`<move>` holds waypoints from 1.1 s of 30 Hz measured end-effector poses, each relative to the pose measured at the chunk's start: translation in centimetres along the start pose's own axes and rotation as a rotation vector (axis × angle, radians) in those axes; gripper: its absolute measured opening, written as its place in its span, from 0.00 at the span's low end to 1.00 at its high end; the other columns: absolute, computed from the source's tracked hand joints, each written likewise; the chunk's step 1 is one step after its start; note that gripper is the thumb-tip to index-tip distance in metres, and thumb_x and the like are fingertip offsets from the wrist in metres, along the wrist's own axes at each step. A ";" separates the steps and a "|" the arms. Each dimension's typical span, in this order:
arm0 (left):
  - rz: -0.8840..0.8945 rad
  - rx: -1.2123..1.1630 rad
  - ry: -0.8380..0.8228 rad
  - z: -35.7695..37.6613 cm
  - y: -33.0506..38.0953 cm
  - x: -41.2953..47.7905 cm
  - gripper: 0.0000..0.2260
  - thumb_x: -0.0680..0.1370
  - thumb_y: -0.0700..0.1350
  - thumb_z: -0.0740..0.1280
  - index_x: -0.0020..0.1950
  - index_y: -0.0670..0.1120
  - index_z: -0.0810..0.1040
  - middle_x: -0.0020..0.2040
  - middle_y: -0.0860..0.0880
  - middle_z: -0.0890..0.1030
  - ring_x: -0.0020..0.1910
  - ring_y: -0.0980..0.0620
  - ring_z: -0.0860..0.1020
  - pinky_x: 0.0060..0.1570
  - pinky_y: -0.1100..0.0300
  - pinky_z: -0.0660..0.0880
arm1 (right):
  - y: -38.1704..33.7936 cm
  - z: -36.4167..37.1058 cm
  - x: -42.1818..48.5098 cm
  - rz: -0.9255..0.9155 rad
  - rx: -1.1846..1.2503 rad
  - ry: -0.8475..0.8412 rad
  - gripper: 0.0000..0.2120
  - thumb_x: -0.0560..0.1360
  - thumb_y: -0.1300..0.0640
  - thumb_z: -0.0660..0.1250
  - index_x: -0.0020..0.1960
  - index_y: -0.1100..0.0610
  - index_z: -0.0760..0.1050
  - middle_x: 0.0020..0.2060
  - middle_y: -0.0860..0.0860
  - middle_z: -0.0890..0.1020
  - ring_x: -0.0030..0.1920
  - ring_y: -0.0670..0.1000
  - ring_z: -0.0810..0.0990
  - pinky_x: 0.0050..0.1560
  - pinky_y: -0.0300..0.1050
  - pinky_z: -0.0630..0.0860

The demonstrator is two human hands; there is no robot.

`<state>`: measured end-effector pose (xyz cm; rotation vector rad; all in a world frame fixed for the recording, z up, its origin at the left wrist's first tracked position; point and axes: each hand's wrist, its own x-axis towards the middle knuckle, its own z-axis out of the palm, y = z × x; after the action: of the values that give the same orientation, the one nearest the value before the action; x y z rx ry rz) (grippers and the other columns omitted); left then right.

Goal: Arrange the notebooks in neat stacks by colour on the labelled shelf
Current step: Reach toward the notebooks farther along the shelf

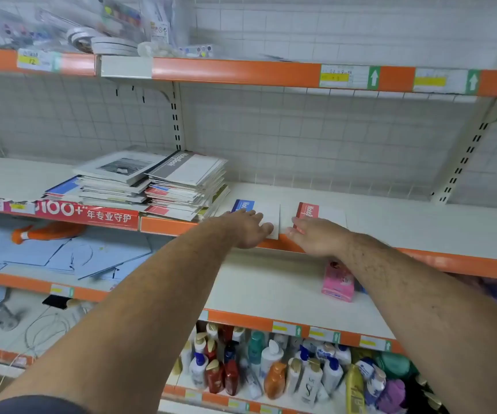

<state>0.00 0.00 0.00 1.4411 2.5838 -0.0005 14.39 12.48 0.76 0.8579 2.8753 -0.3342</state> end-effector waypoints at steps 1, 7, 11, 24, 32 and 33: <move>-0.001 -0.004 -0.013 0.1 -0.2 0.1 0.30 0.84 0.62 0.43 0.82 0.46 0.51 0.82 0.45 0.53 0.80 0.45 0.51 0.77 0.43 0.52 | -0.1 0.1 0.1 -0.003 0.002 0.002 0.33 0.81 0.34 0.45 0.81 0.49 0.50 0.80 0.50 0.55 0.79 0.55 0.54 0.78 0.54 0.55; 0.029 -0.039 -0.019 0.6 -0.3 0.2 0.26 0.86 0.55 0.44 0.79 0.43 0.59 0.79 0.41 0.60 0.78 0.43 0.58 0.75 0.46 0.58 | 0.4 1.5 1.0 0.035 0.044 0.025 0.32 0.81 0.35 0.48 0.79 0.50 0.57 0.78 0.51 0.61 0.77 0.55 0.60 0.74 0.52 0.60; -0.003 -0.014 0.050 1.3 -2.2 2.8 0.24 0.85 0.56 0.49 0.73 0.43 0.67 0.72 0.39 0.70 0.69 0.40 0.70 0.66 0.50 0.67 | 1.6 2.1 1.8 0.083 0.024 0.178 0.26 0.82 0.40 0.52 0.72 0.54 0.70 0.70 0.54 0.73 0.68 0.57 0.72 0.64 0.50 0.69; -0.243 0.035 0.127 1.9 -3.5 6.9 0.16 0.78 0.51 0.62 0.60 0.43 0.73 0.47 0.45 0.75 0.49 0.45 0.76 0.45 0.54 0.73 | 6.2 1.5 5.5 0.357 0.023 0.311 0.12 0.79 0.49 0.60 0.50 0.56 0.75 0.39 0.49 0.76 0.37 0.51 0.74 0.31 0.40 0.63; -0.337 -0.022 0.100 2.2 -3.5 8.0 0.15 0.76 0.54 0.65 0.54 0.44 0.72 0.40 0.47 0.73 0.45 0.47 0.75 0.43 0.54 0.71 | 6.9 1.5 6.6 0.517 0.035 0.192 0.15 0.78 0.42 0.63 0.51 0.54 0.73 0.37 0.50 0.75 0.36 0.51 0.74 0.32 0.42 0.64; -0.343 -0.038 0.101 2.2 -3.5 8.2 0.15 0.76 0.54 0.66 0.54 0.44 0.71 0.40 0.47 0.73 0.45 0.47 0.75 0.42 0.54 0.70 | 6.9 1.6 6.7 0.523 0.037 0.187 0.14 0.77 0.42 0.64 0.50 0.54 0.73 0.37 0.49 0.74 0.35 0.50 0.73 0.30 0.41 0.63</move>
<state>-6.78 4.84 -3.79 0.9929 2.8628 0.0754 12.68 21.25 -3.19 1.6691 2.6618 -0.2566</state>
